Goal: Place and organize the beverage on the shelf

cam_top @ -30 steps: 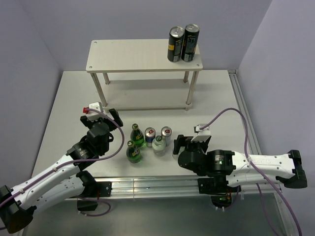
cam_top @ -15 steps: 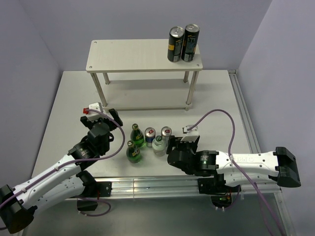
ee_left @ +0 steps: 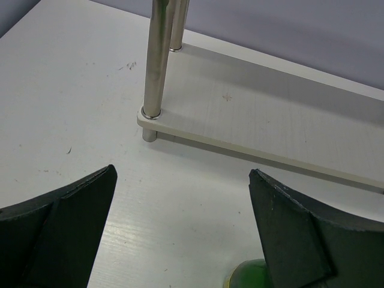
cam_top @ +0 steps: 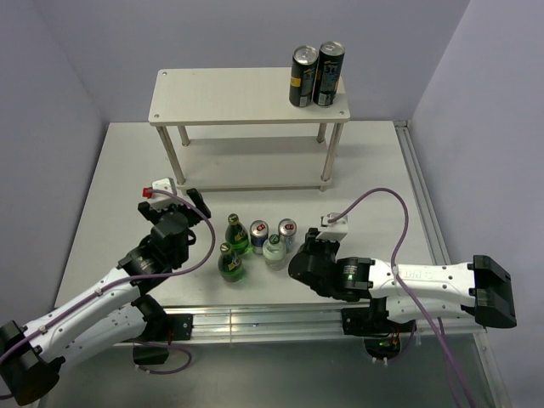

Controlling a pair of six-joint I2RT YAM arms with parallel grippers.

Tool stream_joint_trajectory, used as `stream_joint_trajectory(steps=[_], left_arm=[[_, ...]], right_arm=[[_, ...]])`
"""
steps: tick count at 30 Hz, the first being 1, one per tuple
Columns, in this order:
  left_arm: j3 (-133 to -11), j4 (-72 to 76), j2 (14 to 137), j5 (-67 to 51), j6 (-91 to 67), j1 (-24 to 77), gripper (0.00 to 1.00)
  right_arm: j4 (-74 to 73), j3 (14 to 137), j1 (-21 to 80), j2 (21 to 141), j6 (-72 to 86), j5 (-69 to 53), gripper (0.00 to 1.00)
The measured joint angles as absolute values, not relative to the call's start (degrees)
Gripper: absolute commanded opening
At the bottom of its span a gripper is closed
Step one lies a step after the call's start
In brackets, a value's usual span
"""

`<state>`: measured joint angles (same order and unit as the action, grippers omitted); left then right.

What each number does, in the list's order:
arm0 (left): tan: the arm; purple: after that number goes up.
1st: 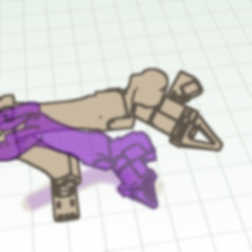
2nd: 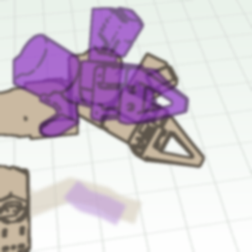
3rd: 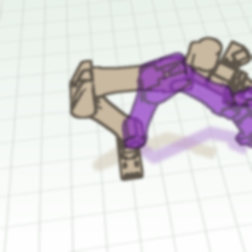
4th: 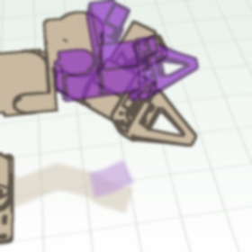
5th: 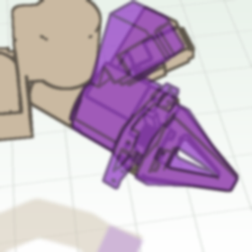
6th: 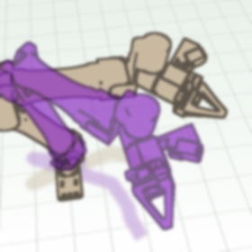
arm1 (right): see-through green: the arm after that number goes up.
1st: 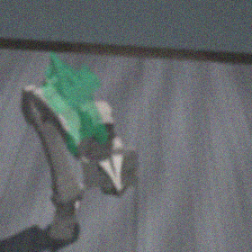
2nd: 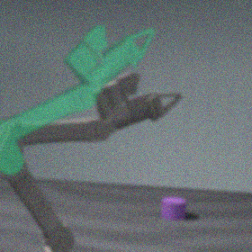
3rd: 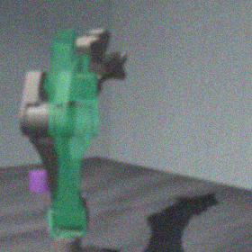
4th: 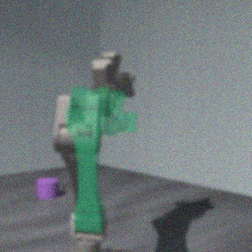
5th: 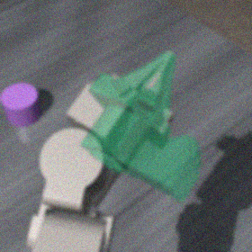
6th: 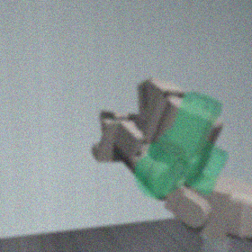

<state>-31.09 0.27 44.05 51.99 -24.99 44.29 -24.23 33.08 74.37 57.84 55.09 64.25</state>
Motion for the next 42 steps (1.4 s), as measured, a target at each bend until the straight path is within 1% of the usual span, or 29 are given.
stream_joint_trajectory(steps=[10,16,21,28,35,42], left_arm=[[-30.26,0.67,42.78,51.88,-25.28,44.03,0.99],[-30.17,0.73,41.58,51.72,-25.39,44.01,0.99],[-30.04,1.02,40.77,51.68,-25.41,44.01,0.99],[-29.23,1.06,40.64,51.31,-25.8,43.99,0.99],[-29.23,1.13,40.07,51.31,-25.85,43.94,0.99],[-29.21,1.08,38.98,51.31,-26.26,43.97,0.98]], right_arm=[[-29.91,36.29,74.35,59.81,56.53,63.92,0.0],[-33.41,41.04,72.36,62.83,52.97,63.79,0.0],[-27.86,43.68,67.59,63.07,45.58,63.81,0.0],[-17.87,47.05,55.9,66.54,33.78,61.8,0.0],[-8.84,56.99,46.06,76.9,24.16,59.22,0.0],[-1.3,67.83,41.01,88.64,18.68,57.14,0.0]])
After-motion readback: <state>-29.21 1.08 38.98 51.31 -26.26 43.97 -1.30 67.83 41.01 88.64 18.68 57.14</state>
